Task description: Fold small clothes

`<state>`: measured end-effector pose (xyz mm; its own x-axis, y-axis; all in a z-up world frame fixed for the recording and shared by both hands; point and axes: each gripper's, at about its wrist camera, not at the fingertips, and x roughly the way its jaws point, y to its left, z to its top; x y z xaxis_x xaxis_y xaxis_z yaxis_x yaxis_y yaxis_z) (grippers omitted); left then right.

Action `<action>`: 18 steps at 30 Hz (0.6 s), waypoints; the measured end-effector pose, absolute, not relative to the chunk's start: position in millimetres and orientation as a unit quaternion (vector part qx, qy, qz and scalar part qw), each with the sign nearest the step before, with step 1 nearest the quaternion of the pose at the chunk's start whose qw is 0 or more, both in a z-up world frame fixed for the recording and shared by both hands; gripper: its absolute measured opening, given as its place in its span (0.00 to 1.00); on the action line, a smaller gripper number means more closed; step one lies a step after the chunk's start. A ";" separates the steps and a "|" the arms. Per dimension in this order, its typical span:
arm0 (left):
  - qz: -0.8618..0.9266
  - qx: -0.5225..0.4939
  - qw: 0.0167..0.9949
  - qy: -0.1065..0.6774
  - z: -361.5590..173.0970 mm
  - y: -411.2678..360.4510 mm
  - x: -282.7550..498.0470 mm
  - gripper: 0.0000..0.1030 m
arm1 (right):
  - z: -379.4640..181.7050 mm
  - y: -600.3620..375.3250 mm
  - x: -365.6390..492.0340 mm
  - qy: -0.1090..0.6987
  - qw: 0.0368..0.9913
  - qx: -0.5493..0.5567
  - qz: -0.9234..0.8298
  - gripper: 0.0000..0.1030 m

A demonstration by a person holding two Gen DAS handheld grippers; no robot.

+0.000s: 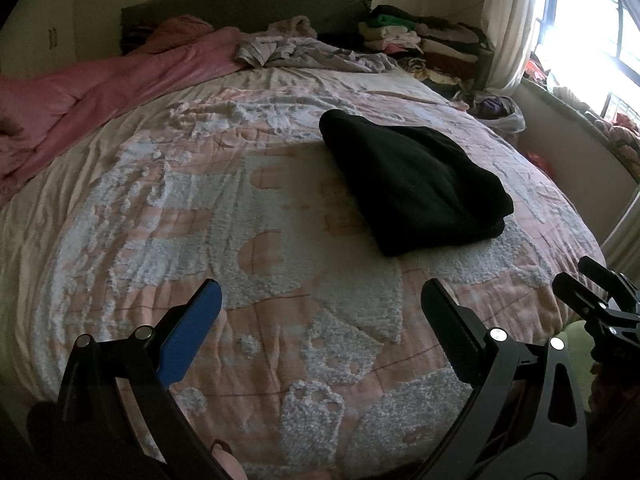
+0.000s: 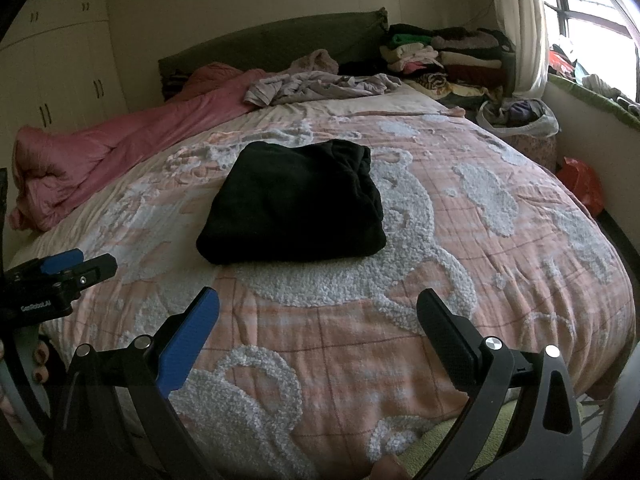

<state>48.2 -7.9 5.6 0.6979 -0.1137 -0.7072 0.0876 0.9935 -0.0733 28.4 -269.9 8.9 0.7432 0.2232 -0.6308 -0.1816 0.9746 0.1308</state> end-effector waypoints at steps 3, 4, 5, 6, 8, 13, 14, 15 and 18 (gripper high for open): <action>-0.055 -0.017 0.922 0.384 5.3 -8.8 47.1 0.91 | 9.3 -271.3 27.3 0.340 0.934 0.032 0.107 0.96; -0.056 -0.017 0.922 0.384 6.0 -7.1 48.2 0.91 | 9.3 -271.8 27.0 0.341 0.934 0.032 0.106 0.96; -0.055 -0.017 0.921 0.384 5.4 -9.0 47.1 0.91 | 9.2 -272.6 26.6 0.341 0.934 0.033 0.104 0.96; -0.055 -0.017 0.921 0.384 5.4 -9.2 47.0 0.91 | 9.1 -272.9 26.3 0.341 0.934 0.033 0.104 0.96; -0.055 -0.015 0.922 0.384 5.4 -9.2 46.9 0.91 | 9.2 -273.1 26.3 0.341 0.934 0.032 0.103 0.96; -0.051 -0.006 0.923 0.383 6.1 -8.1 45.7 0.91 | 9.5 -273.4 25.2 0.341 0.934 0.031 0.101 0.96; -0.049 -0.004 0.923 0.382 6.3 -8.0 45.9 0.91 | 9.4 -272.9 25.0 0.341 0.934 0.032 0.101 0.96; -0.048 -0.002 0.923 0.382 6.1 -11.5 43.8 0.91 | 9.5 -272.6 25.0 0.341 0.934 0.032 0.099 0.96; -0.046 0.002 0.923 0.382 5.6 -11.6 44.8 0.91 | 9.7 -273.0 25.3 0.341 0.934 0.032 0.099 0.96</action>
<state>44.8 -11.6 5.6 0.7033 -0.0846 -0.7059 0.0869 0.9957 -0.0327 25.3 -273.0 9.7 0.7481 0.2077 -0.6302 -0.1640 0.9782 0.1277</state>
